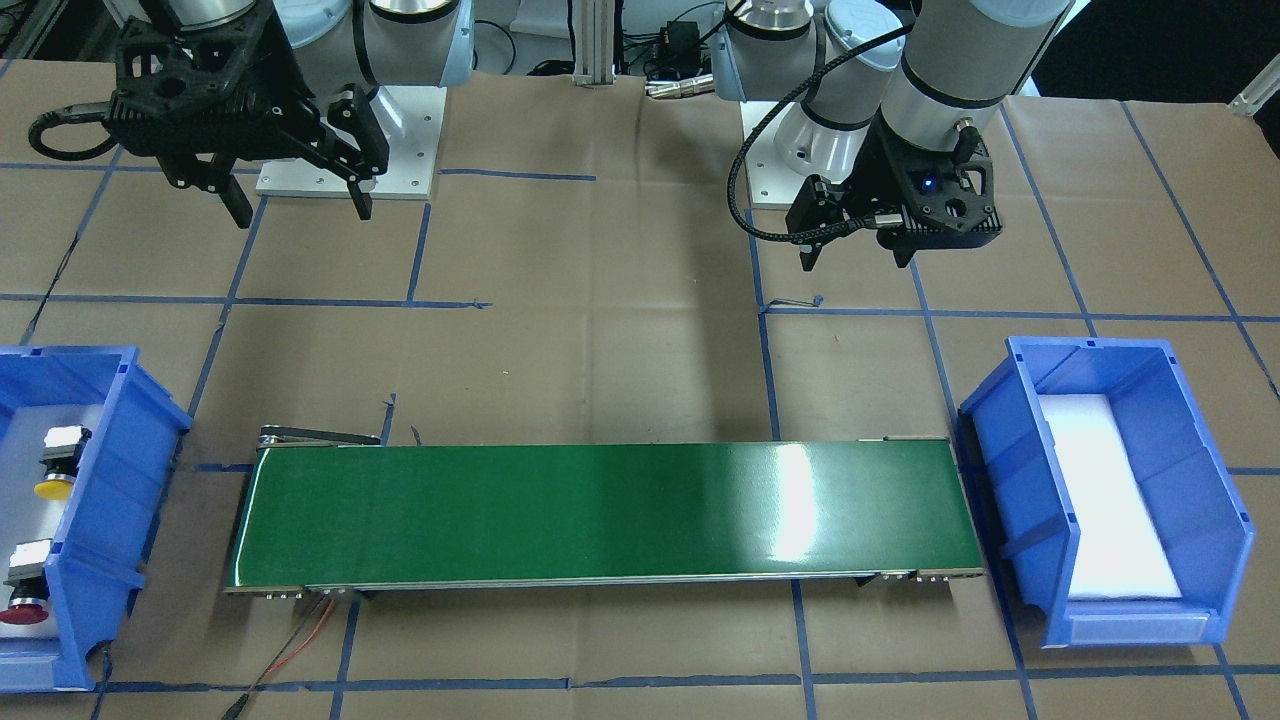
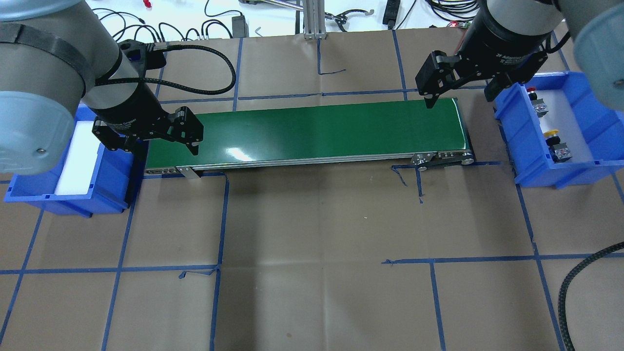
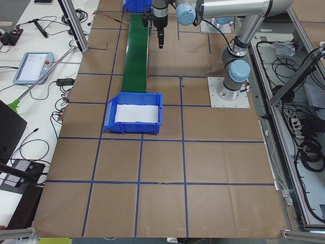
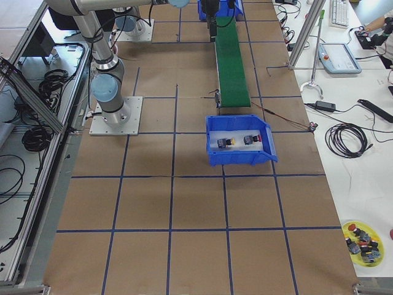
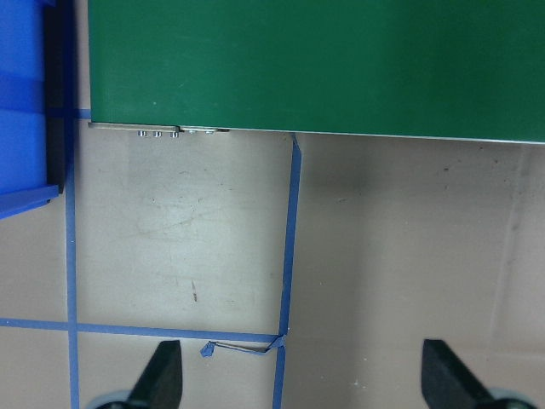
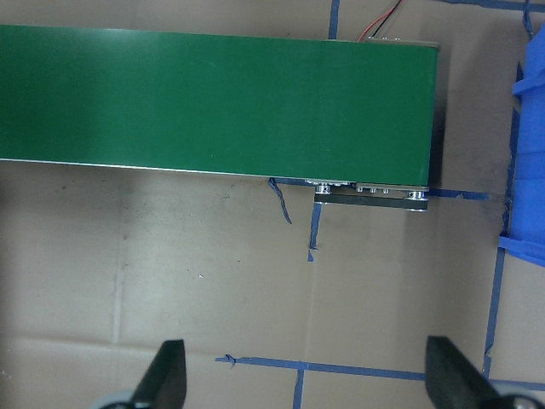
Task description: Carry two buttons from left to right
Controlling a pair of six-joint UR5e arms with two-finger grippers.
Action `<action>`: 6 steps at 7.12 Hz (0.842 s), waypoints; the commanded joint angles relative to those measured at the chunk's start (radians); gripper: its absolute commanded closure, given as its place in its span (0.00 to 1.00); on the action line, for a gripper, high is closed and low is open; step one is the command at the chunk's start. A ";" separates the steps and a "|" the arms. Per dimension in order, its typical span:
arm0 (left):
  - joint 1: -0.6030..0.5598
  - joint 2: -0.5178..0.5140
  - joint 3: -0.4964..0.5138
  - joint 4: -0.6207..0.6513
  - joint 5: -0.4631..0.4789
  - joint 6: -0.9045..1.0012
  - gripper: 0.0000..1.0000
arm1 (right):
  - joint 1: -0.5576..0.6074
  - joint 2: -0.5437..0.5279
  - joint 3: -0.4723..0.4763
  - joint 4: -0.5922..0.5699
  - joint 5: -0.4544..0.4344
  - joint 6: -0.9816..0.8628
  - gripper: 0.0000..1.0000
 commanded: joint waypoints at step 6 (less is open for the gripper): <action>0.000 0.000 0.002 0.003 0.002 -0.001 0.00 | 0.001 -0.004 0.010 -0.029 0.002 0.002 0.00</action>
